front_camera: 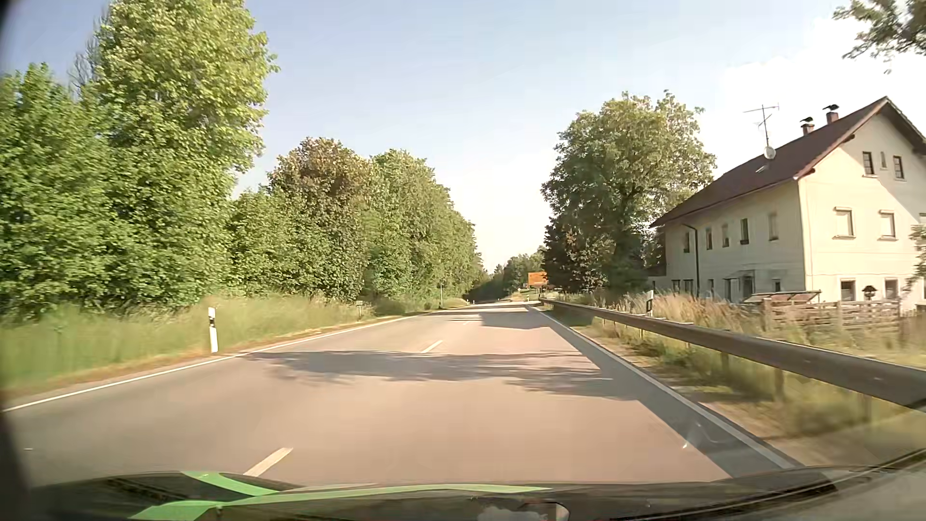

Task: Follow the waypoints while adhering to traffic rules and regulations

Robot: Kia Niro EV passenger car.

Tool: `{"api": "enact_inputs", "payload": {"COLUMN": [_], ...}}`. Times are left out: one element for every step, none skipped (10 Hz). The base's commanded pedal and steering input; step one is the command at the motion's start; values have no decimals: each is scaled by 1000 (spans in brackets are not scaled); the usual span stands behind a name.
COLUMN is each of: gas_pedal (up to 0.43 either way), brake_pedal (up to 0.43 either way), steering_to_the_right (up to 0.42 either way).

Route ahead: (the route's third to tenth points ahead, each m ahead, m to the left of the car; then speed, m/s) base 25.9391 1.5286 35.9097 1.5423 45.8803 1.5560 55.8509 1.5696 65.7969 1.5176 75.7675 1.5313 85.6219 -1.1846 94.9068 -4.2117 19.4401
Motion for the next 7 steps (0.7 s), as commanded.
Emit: {"api": "enact_inputs", "payload": {"gas_pedal": [0, 0, 0, 0, 0, 0, 0], "brake_pedal": [238, 238, 244, 250, 250, 256, 256], "steering_to_the_right": [-1, -1, 0, 0, 0, 0, 0]}}
